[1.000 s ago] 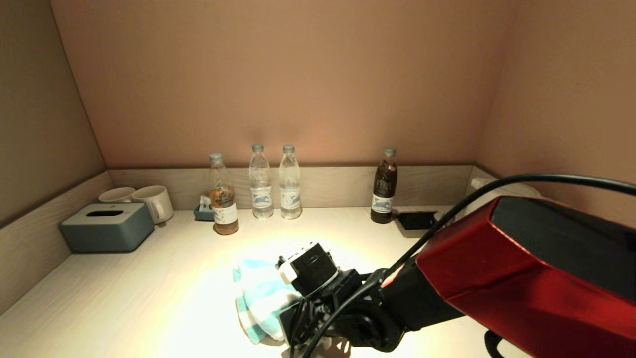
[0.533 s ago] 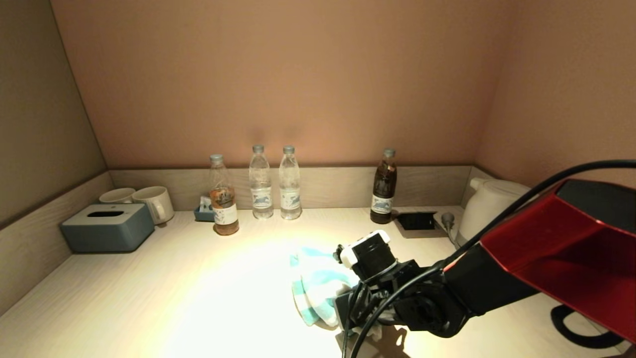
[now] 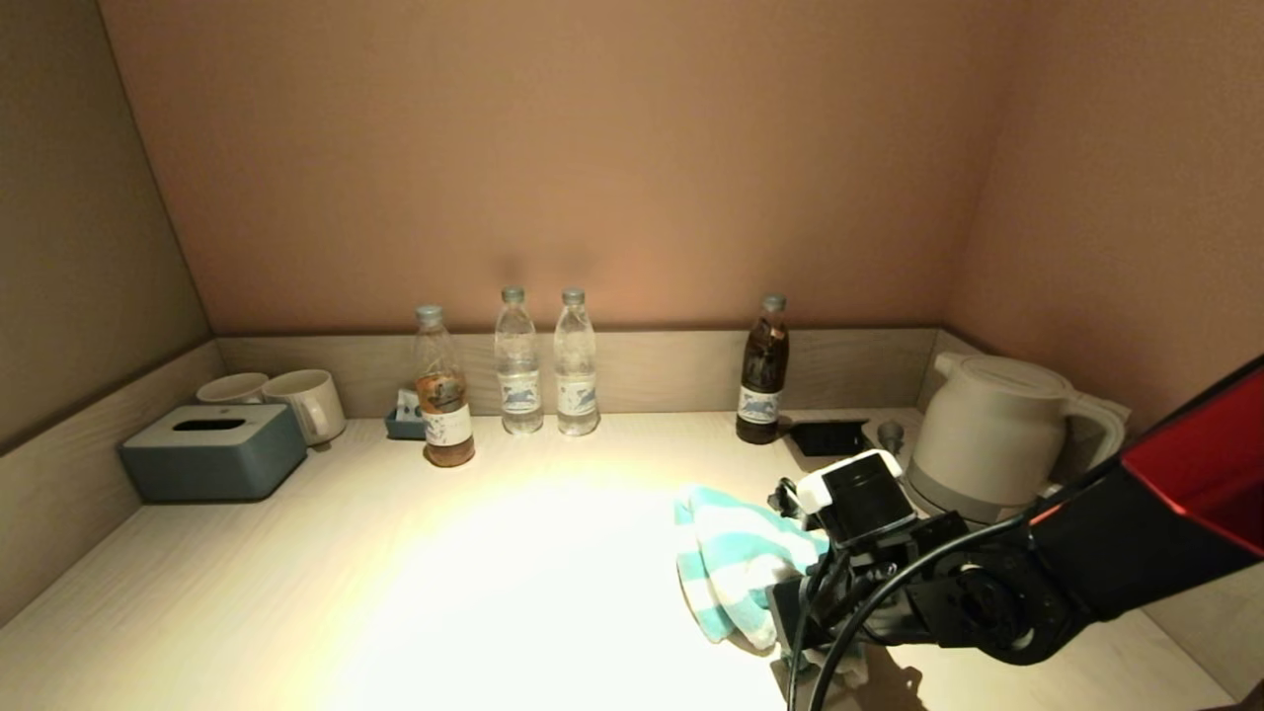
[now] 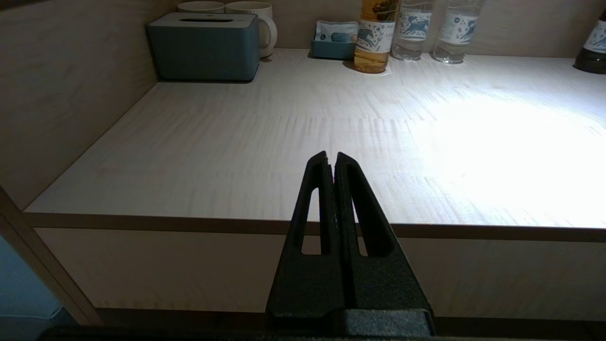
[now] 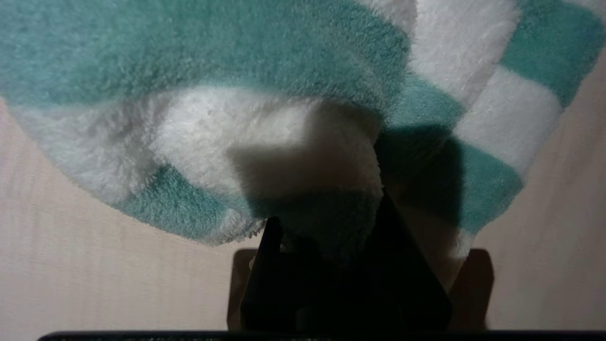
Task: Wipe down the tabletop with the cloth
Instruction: Sweep the stains on the table
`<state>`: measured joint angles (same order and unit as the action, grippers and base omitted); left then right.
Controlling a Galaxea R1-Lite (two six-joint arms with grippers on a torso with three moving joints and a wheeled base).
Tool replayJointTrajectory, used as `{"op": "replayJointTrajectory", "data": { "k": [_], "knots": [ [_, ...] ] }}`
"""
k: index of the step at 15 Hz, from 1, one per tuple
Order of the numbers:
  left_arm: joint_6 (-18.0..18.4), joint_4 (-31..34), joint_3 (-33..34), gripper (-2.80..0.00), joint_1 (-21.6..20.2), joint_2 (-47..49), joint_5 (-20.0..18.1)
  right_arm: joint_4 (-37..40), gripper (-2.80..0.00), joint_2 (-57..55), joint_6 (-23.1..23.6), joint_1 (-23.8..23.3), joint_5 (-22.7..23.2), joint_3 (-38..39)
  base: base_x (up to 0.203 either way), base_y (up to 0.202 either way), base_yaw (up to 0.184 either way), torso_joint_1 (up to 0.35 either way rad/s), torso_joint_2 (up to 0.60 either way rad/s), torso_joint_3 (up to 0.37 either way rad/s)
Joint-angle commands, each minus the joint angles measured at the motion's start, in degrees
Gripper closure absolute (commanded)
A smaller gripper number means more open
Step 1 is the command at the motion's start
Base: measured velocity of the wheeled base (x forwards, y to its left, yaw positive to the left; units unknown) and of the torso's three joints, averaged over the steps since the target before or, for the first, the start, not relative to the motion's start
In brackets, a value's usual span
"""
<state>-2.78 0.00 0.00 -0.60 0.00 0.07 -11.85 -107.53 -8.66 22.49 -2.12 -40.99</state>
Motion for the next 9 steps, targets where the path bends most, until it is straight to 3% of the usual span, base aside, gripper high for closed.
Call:
{"op": "replayJointTrajectory", "data": {
  "k": [1,9],
  "knots": [
    [-0.03,0.0,0.0,0.0,-0.02,0.09,0.01,-0.54,0.0,3.03,1.26,-2.54,0.78,1.53,0.0,0.0,0.0,0.0,0.0,0.0],
    [-0.03,0.0,0.0,0.0,-0.02,0.09,0.01,-0.46,0.0,7.29,3.39,-8.75,2.47,4.89,0.0,0.0,0.0,0.0,0.0,0.0]
  ]
}}
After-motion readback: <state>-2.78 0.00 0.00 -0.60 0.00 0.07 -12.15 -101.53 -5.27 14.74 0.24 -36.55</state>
